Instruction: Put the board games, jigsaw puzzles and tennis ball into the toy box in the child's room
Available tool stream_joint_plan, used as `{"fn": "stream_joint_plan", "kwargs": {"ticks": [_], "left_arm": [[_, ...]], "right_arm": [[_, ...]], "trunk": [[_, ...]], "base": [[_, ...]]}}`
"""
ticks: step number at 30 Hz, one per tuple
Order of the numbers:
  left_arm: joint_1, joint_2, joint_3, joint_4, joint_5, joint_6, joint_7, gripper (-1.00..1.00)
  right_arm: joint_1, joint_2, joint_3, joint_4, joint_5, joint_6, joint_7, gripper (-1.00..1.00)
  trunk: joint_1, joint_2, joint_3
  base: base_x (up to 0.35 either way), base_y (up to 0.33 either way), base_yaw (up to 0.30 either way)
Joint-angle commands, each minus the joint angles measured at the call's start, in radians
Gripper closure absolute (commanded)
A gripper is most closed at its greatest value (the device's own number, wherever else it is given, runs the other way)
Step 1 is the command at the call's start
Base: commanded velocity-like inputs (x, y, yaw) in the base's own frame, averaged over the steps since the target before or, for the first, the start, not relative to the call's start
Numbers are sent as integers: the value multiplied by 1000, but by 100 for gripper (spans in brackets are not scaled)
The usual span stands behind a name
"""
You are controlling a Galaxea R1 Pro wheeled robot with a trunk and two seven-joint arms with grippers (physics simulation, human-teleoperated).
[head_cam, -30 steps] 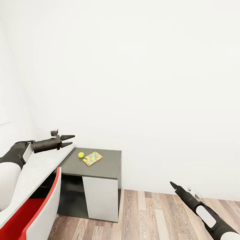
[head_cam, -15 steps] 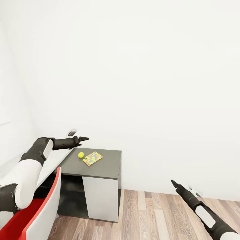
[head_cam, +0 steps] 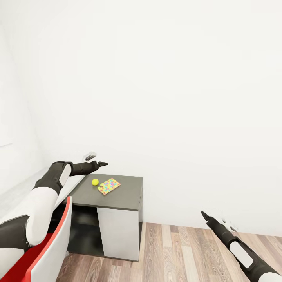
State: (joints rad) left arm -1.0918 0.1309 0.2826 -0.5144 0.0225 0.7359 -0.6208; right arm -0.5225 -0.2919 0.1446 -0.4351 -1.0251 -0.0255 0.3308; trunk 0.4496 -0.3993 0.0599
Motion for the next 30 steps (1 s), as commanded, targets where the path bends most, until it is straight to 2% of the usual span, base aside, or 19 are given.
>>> {"fn": "stream_joint_plan", "kwargs": {"ticks": [1, 11, 15, 18, 20, 21, 23, 26, 28, 29, 30], "left_arm": [[0, -1, 4, 0, 2, 7, 0, -100], [0, -2, 4, 0, -2, 4, 8, -100], [0, -7, 3, 2, -3, 3, 15, -100], [0, -16, 4, 3, -2, 2, 50, -100], [0, -22, 4, 3, -1, 1, 94, -100], [0, -27, 4, 3, 0, -4, 128, -100], [0, -33, 4, 3, 1, -12, 162, -100], [0, -43, 4, 4, 3, -31, 227, -100], [0, -45, 4, 4, 3, -35, 241, -100], [0, -46, 4, 4, 3, -37, 250, -100], [0, -47, 4, 4, 3, -38, 254, -100]], "right_arm": [[-1, -1, 7, 1, -10, -3, 2, -100], [-1, 0, 7, 0, -10, -2, 1, -100], [-2, 7, 9, -4, -5, 8, -34, -100], [-11, 21, 27, -14, 25, 29, -110, -100], [-19, 32, 49, -39, 67, 75, -194, -100], [-23, 42, 61, -70, 100, 124, -261, -100], [-25, 53, 69, -109, 134, 184, -332, -100], [-29, 90, 79, -212, 198, 353, -521, -100], [-30, 109, 81, -241, 213, 421, -595, -100], [-33, 129, 82, -261, 222, 485, -669, -100], [-36, 139, 82, -267, 225, 515, -704, -100]], "trunk": [[0, -1, 0], [0, -1, 0], [0, -1, 0], [0, -1, 0], [0, -1, 0], [0, -1, 0], [0, -1, 0], [0, -1, 0], [0, -1, 0], [0, -1, 0], [0, -1, 0]], "base": [[0, 0, 0], [0, 0, 0], [0, 0, 0], [0, 0, 0], [0, 0, 0], [0, 0, 0], [0, 0, 0], [0, 0, 0], [0, 0, 0], [0, 0, 0], [0, 0, 0]]}}
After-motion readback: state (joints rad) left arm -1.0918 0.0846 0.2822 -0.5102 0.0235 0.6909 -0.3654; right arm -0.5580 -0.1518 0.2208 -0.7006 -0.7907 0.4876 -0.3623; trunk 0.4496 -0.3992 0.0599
